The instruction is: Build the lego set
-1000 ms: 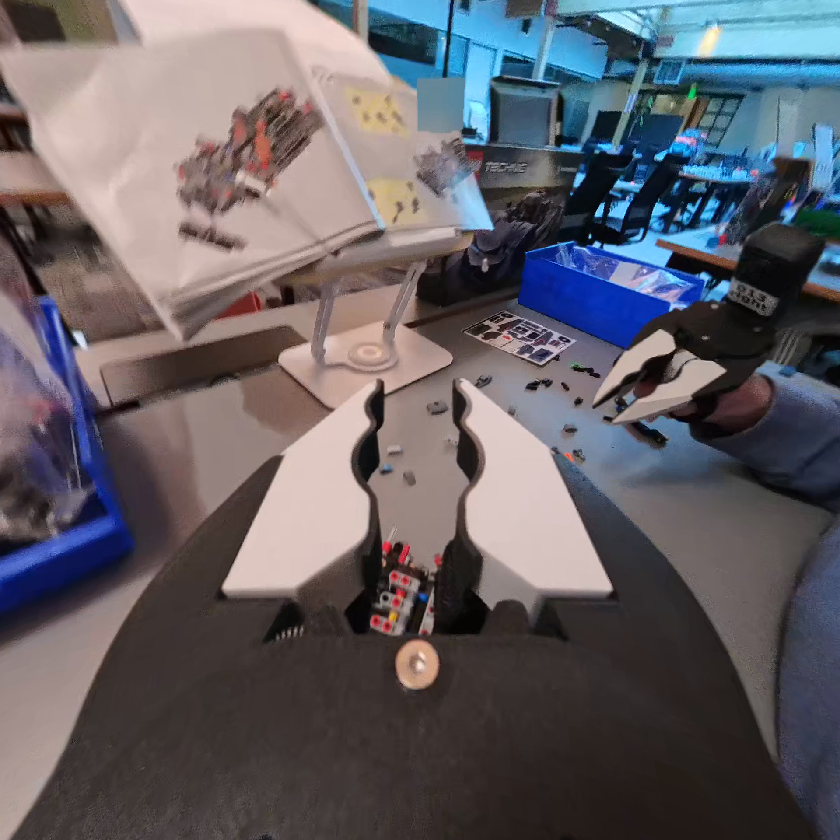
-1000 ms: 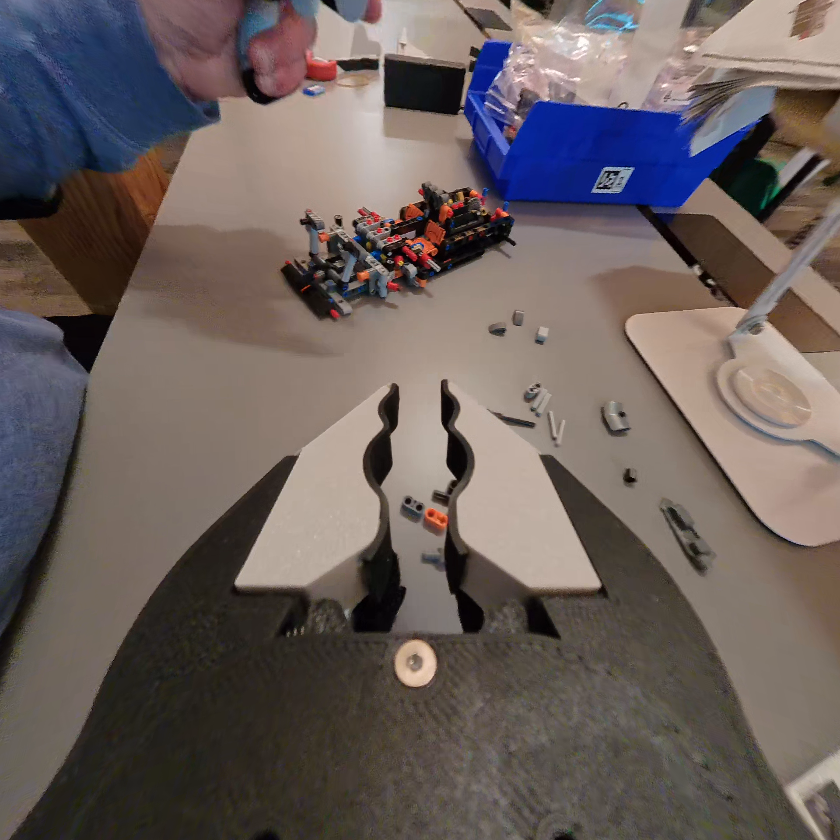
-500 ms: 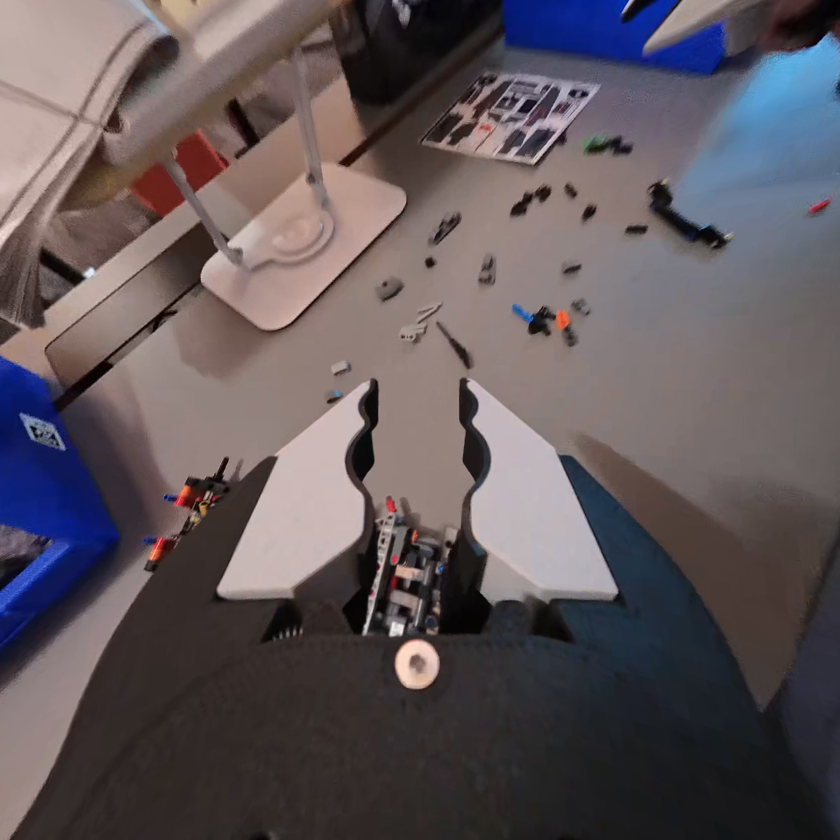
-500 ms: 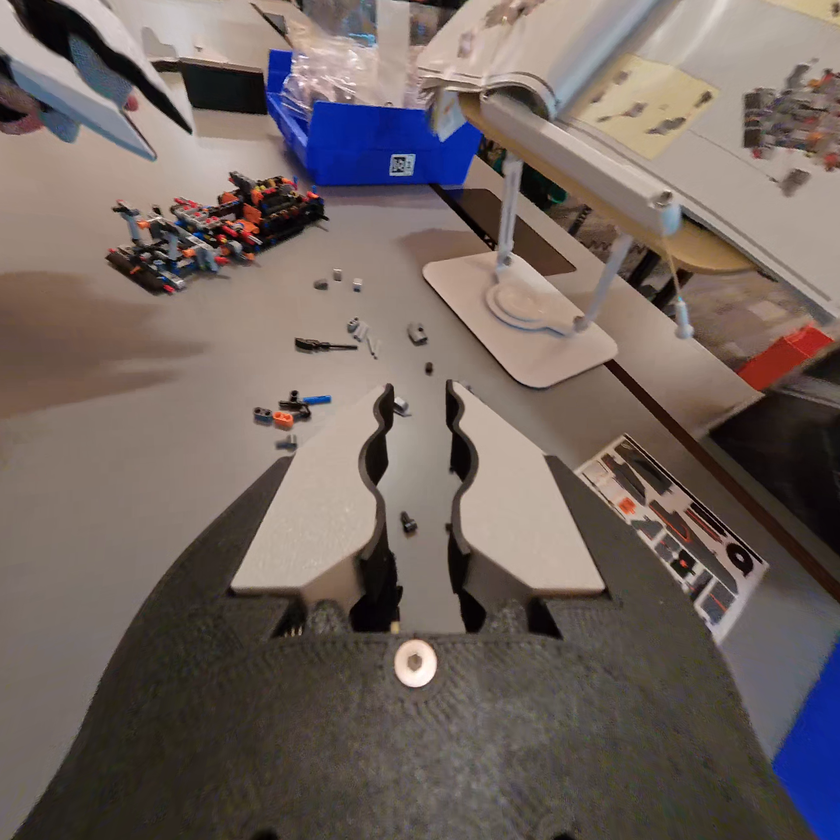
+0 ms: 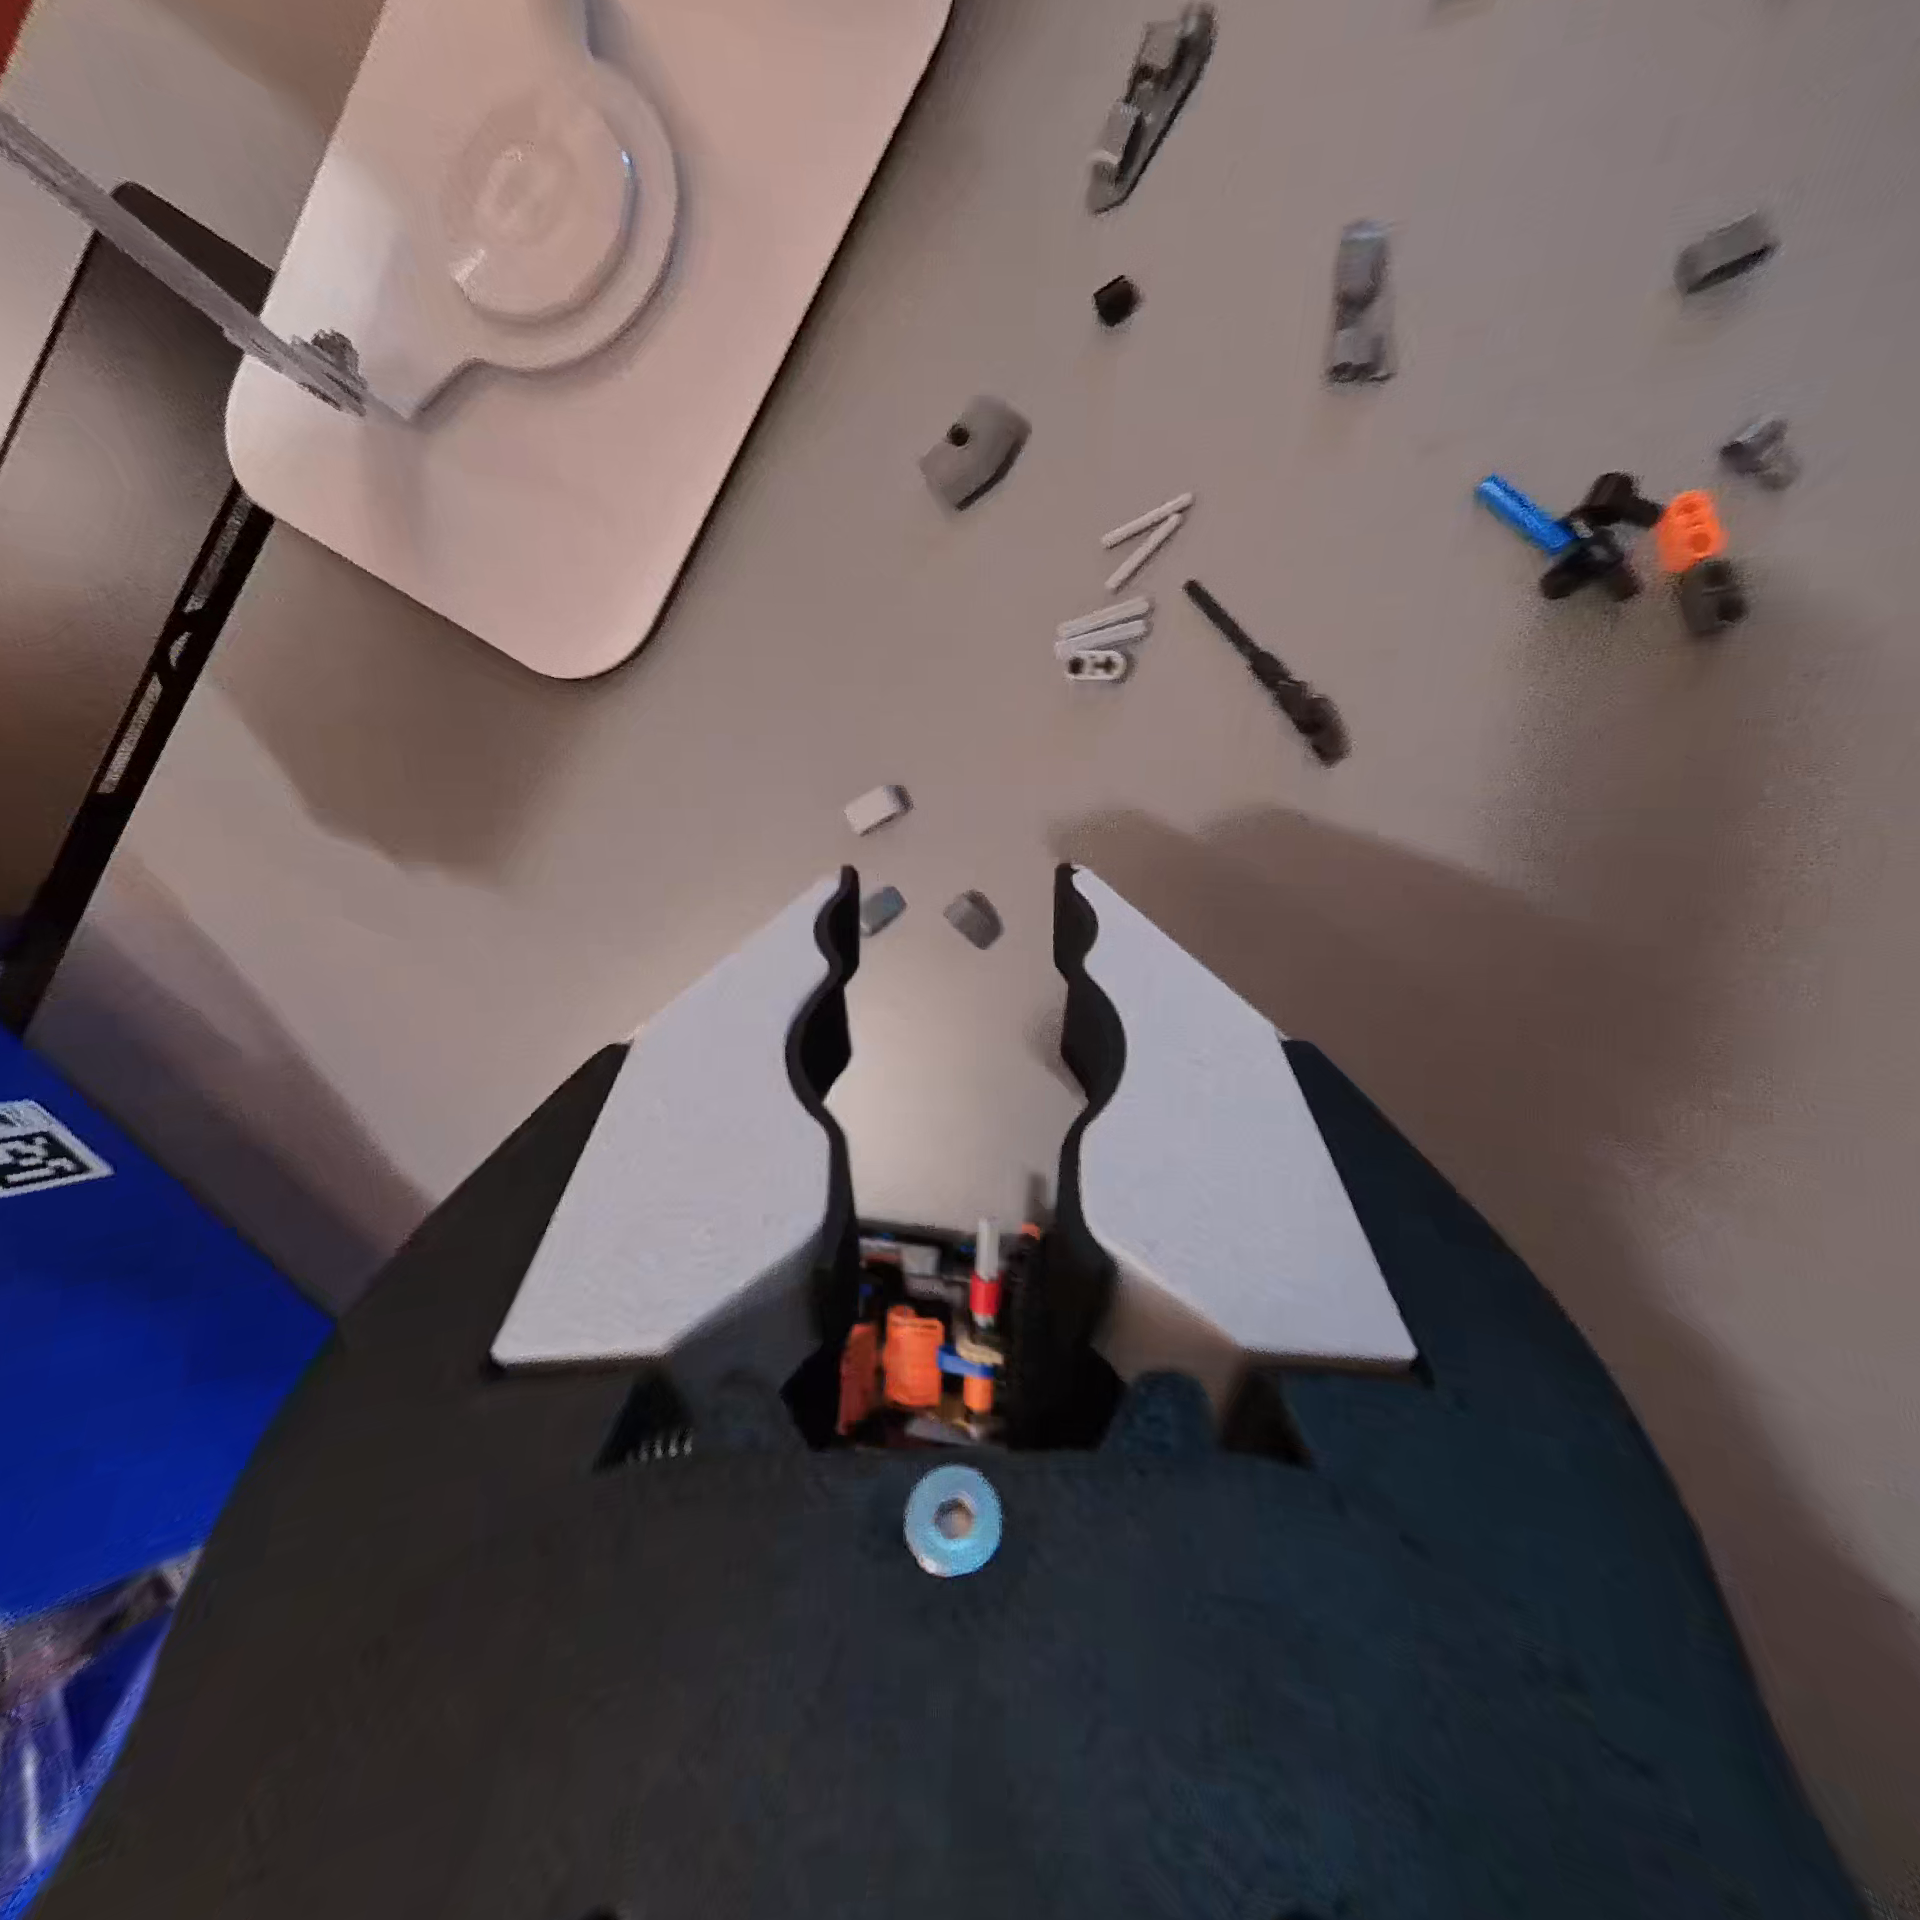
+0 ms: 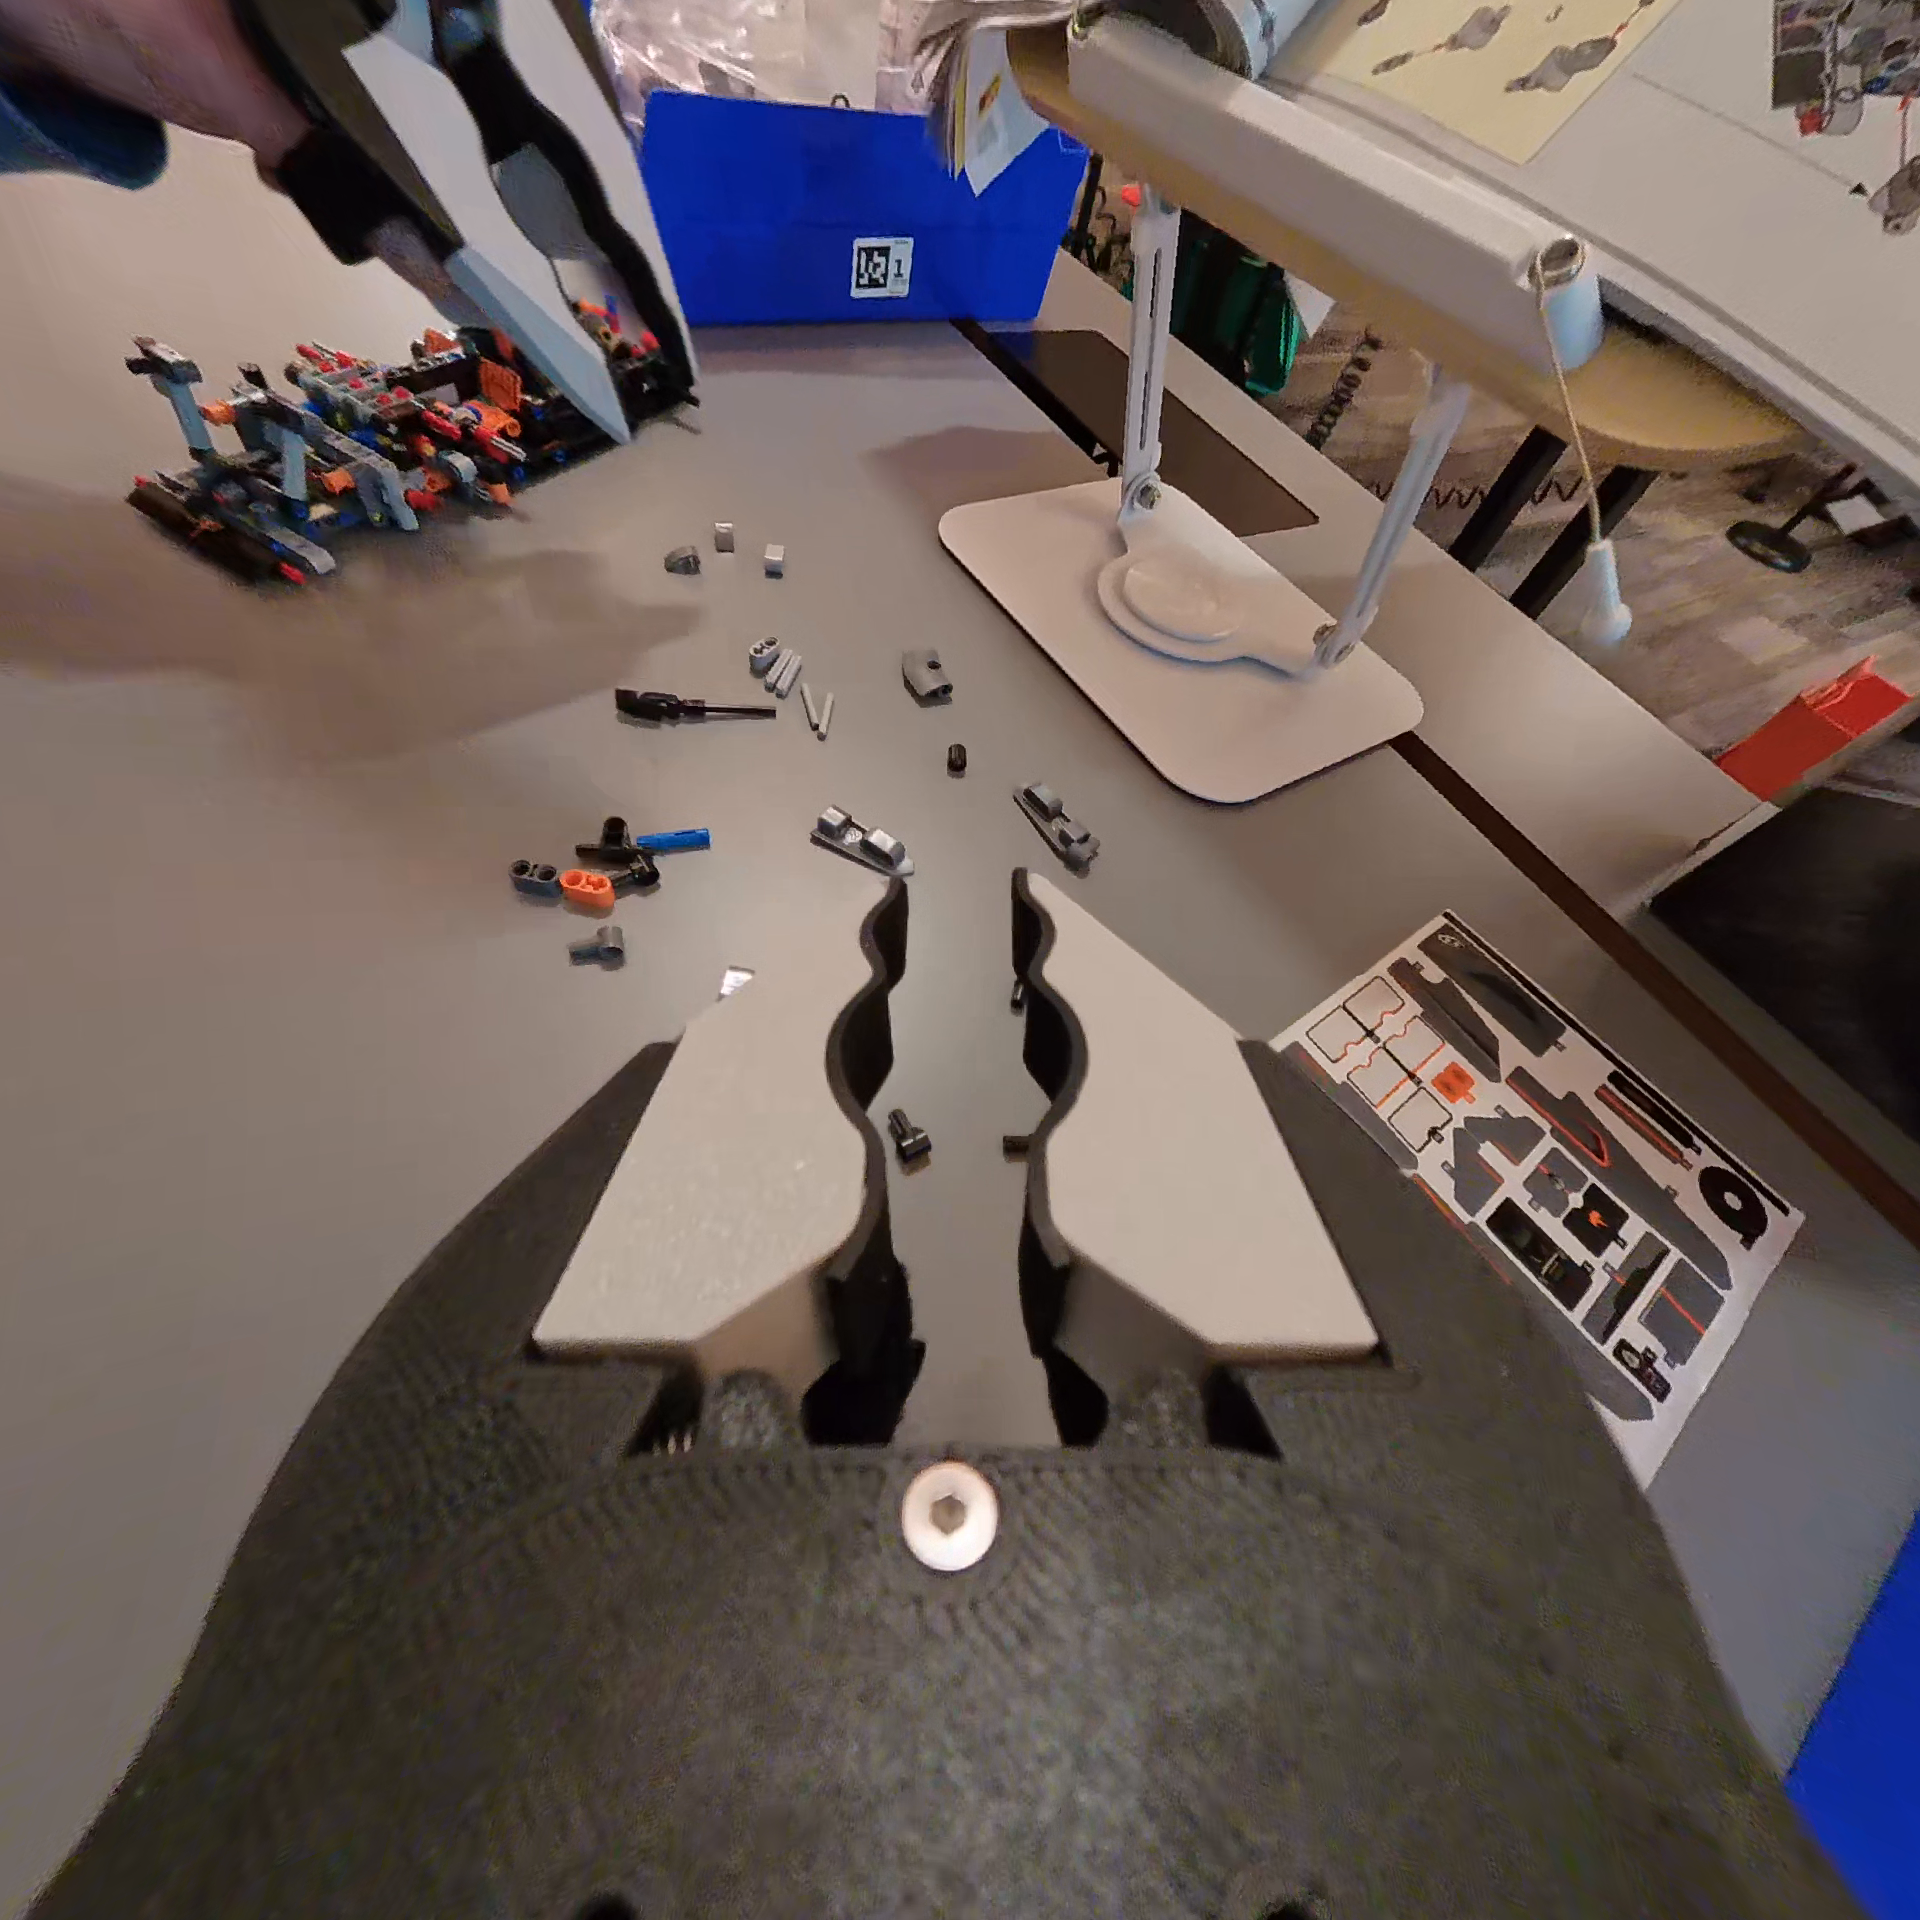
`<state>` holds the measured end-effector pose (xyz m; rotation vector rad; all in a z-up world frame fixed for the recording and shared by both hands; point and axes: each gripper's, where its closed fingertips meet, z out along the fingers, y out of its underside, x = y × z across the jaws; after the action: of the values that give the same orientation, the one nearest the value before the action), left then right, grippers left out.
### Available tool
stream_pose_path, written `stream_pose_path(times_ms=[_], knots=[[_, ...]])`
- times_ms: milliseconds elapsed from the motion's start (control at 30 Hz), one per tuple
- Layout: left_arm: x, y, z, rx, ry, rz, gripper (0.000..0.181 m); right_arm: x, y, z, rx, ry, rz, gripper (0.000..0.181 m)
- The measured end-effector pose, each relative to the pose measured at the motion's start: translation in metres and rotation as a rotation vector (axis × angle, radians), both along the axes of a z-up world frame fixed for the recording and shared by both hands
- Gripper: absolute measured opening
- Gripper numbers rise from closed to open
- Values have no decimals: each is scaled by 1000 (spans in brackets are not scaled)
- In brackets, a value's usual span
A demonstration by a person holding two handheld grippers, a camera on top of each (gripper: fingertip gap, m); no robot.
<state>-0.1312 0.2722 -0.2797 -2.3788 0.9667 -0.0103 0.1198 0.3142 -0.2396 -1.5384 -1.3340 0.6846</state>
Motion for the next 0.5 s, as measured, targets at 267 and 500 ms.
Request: stream_pose_path(times_ms=[267, 500], knots=[[-5, 29, -18, -34, 11, -33, 36, 3, 8, -11, -13, -12, -23, 15], [-16, 36, -29, -47, 4, -86, 31, 5, 13, -19, -10, -38, -33, 15]])
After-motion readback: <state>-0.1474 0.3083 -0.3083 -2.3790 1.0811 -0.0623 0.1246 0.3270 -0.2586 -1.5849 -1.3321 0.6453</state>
